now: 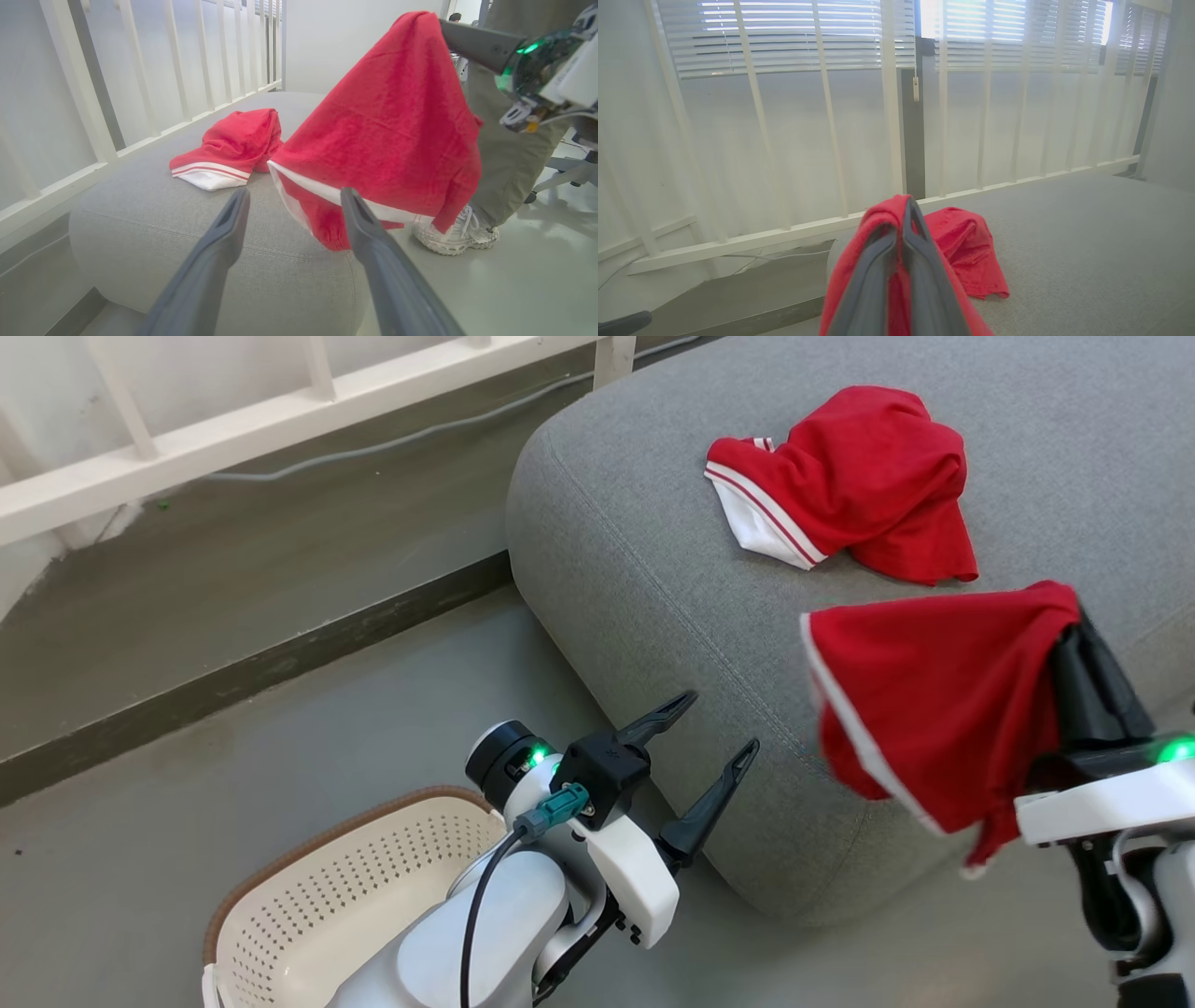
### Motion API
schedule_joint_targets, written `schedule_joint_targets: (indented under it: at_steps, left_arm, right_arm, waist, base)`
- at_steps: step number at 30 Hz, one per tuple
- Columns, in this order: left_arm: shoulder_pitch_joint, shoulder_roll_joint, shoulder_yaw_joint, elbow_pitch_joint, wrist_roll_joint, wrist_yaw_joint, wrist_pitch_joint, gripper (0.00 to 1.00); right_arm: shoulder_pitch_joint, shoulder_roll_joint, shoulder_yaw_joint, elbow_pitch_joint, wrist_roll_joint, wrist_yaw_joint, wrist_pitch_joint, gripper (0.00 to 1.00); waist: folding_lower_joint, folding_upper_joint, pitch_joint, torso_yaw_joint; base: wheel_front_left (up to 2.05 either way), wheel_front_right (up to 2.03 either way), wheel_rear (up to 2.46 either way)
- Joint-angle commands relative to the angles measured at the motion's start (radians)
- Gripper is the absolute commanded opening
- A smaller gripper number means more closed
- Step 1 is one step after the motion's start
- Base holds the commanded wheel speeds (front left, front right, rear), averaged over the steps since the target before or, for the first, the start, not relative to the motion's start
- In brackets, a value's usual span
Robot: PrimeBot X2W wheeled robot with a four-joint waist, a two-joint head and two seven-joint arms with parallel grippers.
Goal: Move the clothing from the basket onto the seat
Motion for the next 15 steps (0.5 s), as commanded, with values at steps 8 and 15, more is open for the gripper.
schedule_joint_targets:
  at_steps: [8, 15]
  left_arm:
    - [-0.056, 0.004, -0.006, 0.000, -0.023, 0.007, -0.006, 1.00]
    - [-0.070, 0.004, -0.019, 0.027, -0.012, 0.032, -0.006, 1.00]
  right_arm:
    - [-0.101, -0.102, -0.081, 0.003, -0.031, 0.003, -0.006, 0.00]
    - [-0.252, -0.178, -0.127, 0.093, -0.042, 0.003, -0.006, 0.00]
  waist:
    - [0.0000, -0.0001, 0.062, -0.002]
    - [0.0000, -0.0001, 0.142, 0.000]
  base:
    - [0.00, 0.00, 0.00]
    - [0.00, 0.00, 0.00]
